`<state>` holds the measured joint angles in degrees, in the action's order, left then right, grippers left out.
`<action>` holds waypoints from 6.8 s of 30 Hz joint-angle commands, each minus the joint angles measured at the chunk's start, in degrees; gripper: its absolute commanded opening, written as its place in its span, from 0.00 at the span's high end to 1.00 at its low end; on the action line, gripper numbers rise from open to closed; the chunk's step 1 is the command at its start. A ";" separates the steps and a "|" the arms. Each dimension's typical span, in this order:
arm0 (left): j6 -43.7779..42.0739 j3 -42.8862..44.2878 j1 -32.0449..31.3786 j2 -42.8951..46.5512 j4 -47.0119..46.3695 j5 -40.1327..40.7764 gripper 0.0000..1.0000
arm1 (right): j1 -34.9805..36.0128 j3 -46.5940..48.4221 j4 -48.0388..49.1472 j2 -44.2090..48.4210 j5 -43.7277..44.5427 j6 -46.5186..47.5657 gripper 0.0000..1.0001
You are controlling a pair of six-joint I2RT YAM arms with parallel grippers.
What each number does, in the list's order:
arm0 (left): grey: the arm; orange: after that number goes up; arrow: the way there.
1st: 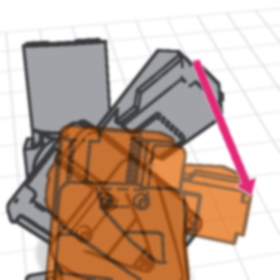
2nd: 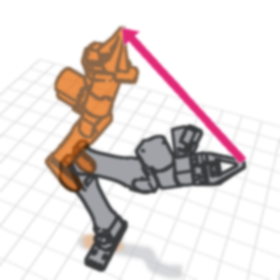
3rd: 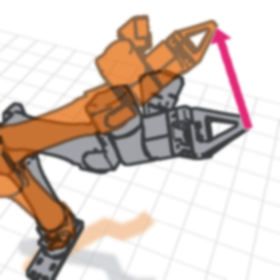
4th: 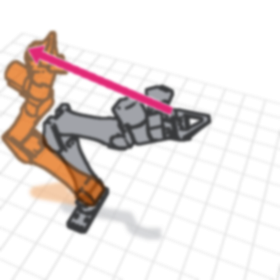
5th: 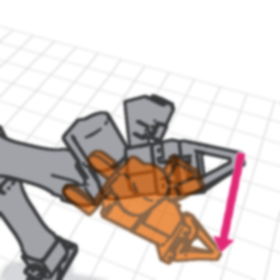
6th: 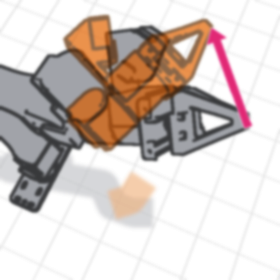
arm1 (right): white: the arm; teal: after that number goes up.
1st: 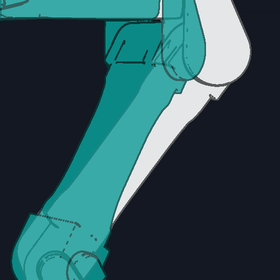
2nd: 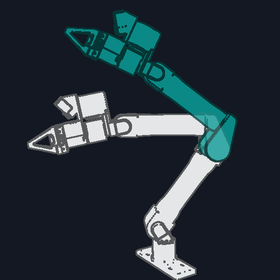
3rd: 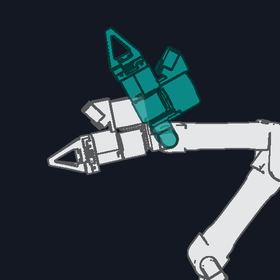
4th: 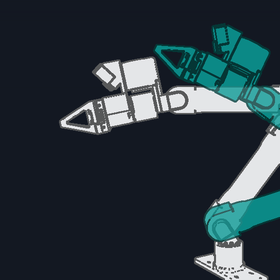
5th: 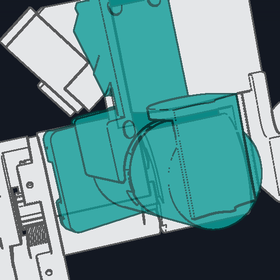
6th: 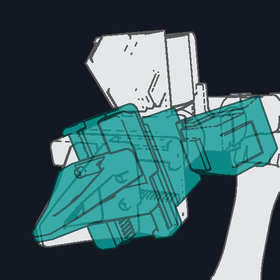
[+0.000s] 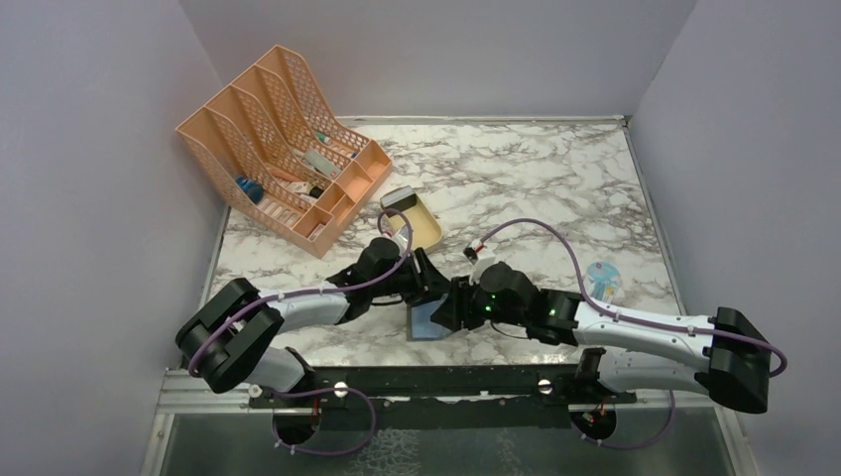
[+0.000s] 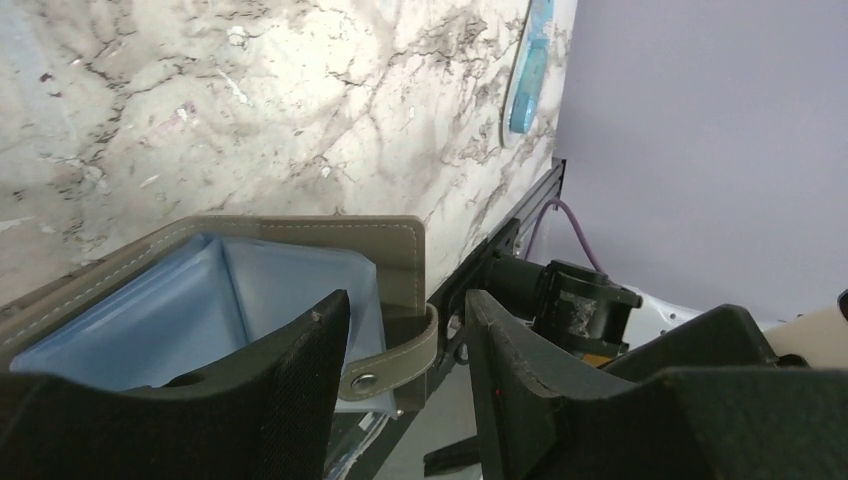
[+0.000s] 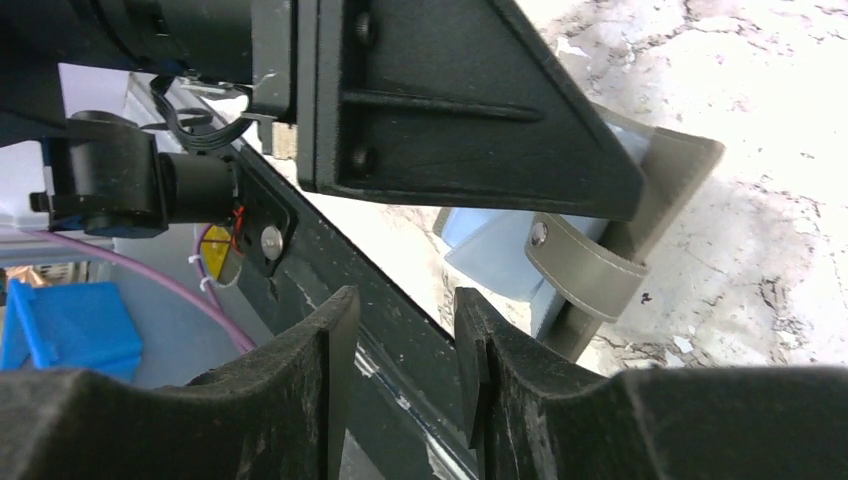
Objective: Put the credit cards into the card holder
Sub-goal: Open the card holder at the center of the board.
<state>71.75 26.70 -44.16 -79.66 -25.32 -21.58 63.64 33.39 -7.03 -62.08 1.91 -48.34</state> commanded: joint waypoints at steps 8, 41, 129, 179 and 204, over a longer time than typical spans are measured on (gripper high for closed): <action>-0.03 2.44 -1.16 -2.41 -2.28 -0.63 0.51 | -0.19 1.03 7.56 -3.83 -5.48 -1.42 0.61; 5.94 -1.66 -8.22 3.12 -2.28 0.89 0.41 | -0.18 0.59 0.48 4.61 -2.54 -1.91 0.59; -3.28 0.14 2.21 0.39 5.43 1.55 0.50 | -0.27 -10.14 7.83 -0.62 12.25 -4.76 0.83; -11.04 6.99 4.77 -6.61 8.55 -5.46 0.83 | -1.30 4.95 4.27 -4.76 -0.78 -1.40 0.55; -13.96 4.23 5.22 -2.58 16.67 1.64 0.83 | -0.18 3.94 -3.97 -12.83 15.77 -2.38 0.53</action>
<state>60.12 31.97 -39.33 -84.84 -12.19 -23.31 63.05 38.11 -9.78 -75.79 13.78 -50.57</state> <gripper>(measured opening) 0.168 0.462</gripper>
